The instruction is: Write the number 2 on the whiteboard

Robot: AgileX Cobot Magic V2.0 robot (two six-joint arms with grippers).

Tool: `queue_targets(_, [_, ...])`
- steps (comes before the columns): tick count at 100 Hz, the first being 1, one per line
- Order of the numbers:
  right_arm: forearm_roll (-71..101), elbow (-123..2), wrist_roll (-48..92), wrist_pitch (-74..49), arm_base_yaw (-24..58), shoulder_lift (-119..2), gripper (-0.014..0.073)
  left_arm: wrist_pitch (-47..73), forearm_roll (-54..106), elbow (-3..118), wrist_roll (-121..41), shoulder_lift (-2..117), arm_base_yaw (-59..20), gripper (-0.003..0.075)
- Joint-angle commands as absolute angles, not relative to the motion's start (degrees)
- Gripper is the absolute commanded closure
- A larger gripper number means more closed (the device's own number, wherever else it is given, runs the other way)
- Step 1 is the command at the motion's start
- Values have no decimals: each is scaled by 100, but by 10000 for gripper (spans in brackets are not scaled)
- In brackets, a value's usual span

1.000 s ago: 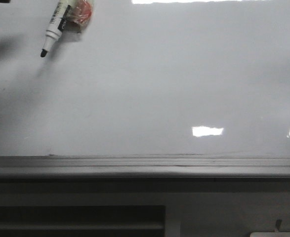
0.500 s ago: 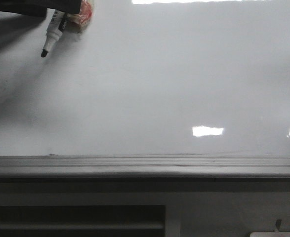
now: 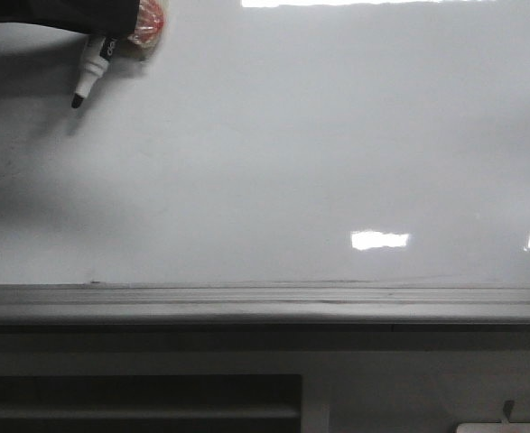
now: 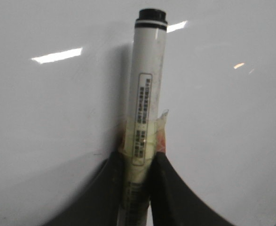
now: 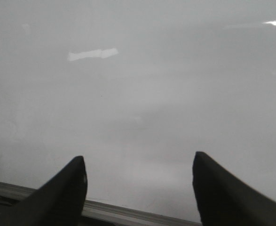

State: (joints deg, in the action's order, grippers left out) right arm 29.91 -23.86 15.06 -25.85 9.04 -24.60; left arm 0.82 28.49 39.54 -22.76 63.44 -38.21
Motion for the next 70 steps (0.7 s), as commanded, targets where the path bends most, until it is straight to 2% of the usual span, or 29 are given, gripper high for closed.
queue_targets(1, [3090,-2586,1546,-2218,911,-2534,161,-179,2787,4116,-2287,6200,-3813,741])
queue_targets(16, [3236,-2687,1659,-2596,911,-2534,161,221,2262,4116,-2287,5830,-3813,741])
queue_targets(29, [4062,-3006,2685,-3088,978,-2697,161,981,1915,4155,-2392,5592,-3853,741])
queue_targets(51, [5603,-3792,4620,-4431,1239,-3810,161,2181,1996,4574,-3674,5571,-4641,740])
queue_targets(70, [6200,-4453,5252,-5256,1311,-4757,161,2551,1996,4798,-3921,5571,-5186,740])
